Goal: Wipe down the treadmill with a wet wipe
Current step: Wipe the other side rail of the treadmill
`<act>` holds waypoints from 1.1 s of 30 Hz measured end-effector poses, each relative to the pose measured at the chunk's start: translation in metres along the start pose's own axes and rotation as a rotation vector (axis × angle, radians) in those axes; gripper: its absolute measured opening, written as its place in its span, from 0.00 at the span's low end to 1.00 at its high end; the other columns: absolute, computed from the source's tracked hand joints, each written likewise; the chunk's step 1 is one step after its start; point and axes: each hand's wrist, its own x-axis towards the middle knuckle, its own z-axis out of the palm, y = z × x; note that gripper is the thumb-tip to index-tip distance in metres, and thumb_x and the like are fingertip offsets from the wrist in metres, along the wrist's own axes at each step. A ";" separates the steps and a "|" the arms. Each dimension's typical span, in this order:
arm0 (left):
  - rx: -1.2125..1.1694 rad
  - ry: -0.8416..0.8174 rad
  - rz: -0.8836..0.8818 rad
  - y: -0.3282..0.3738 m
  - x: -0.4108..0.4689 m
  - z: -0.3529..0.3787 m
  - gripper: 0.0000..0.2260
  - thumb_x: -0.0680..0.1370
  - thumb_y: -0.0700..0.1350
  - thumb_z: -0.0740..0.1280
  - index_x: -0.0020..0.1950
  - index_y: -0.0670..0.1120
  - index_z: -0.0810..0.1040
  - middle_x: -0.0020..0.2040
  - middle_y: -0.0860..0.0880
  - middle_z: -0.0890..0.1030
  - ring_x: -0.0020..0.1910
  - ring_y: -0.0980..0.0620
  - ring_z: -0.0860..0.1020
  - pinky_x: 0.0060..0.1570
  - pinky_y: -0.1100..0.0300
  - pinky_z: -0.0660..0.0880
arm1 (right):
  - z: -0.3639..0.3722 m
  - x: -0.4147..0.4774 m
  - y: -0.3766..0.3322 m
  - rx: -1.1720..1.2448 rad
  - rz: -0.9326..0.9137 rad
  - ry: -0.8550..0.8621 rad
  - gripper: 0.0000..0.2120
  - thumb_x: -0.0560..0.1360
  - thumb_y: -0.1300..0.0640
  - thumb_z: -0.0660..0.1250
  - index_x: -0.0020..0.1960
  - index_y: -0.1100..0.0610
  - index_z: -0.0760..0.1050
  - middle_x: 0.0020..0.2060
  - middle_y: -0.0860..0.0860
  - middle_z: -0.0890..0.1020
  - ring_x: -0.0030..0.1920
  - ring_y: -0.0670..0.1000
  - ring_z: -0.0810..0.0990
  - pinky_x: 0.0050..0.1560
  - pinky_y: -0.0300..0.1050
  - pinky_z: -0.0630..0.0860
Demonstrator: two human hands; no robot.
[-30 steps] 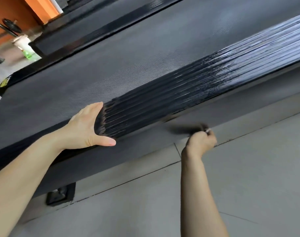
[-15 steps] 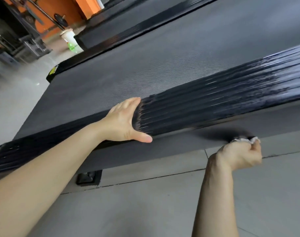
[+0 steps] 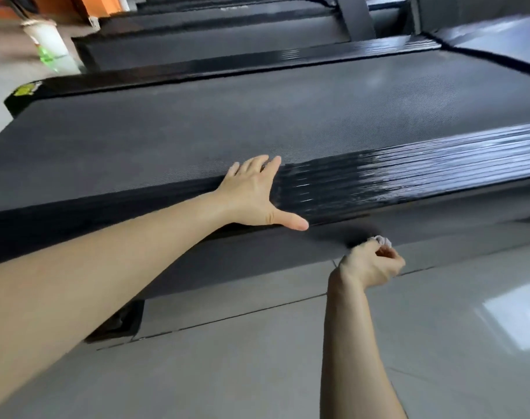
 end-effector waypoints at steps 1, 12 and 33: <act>-0.034 -0.009 0.023 -0.005 -0.004 -0.002 0.67 0.56 0.85 0.63 0.84 0.51 0.42 0.85 0.48 0.46 0.83 0.46 0.46 0.81 0.43 0.47 | -0.001 -0.011 -0.001 0.109 0.005 0.017 0.03 0.81 0.61 0.64 0.53 0.59 0.71 0.52 0.54 0.80 0.54 0.54 0.83 0.46 0.30 0.77; 0.137 -0.113 0.180 -0.103 -0.032 -0.011 0.68 0.54 0.87 0.61 0.84 0.53 0.44 0.85 0.50 0.46 0.83 0.48 0.45 0.82 0.48 0.46 | -0.031 -0.159 0.094 0.132 0.294 -0.746 0.09 0.80 0.72 0.60 0.45 0.60 0.69 0.34 0.55 0.79 0.28 0.51 0.76 0.31 0.43 0.77; 0.150 -0.088 0.125 -0.093 -0.035 -0.013 0.66 0.57 0.84 0.65 0.84 0.49 0.48 0.83 0.50 0.58 0.81 0.45 0.57 0.80 0.47 0.53 | -0.021 -0.179 0.100 0.330 0.686 -0.657 0.16 0.79 0.77 0.51 0.39 0.63 0.69 0.27 0.56 0.73 0.25 0.53 0.72 0.27 0.42 0.75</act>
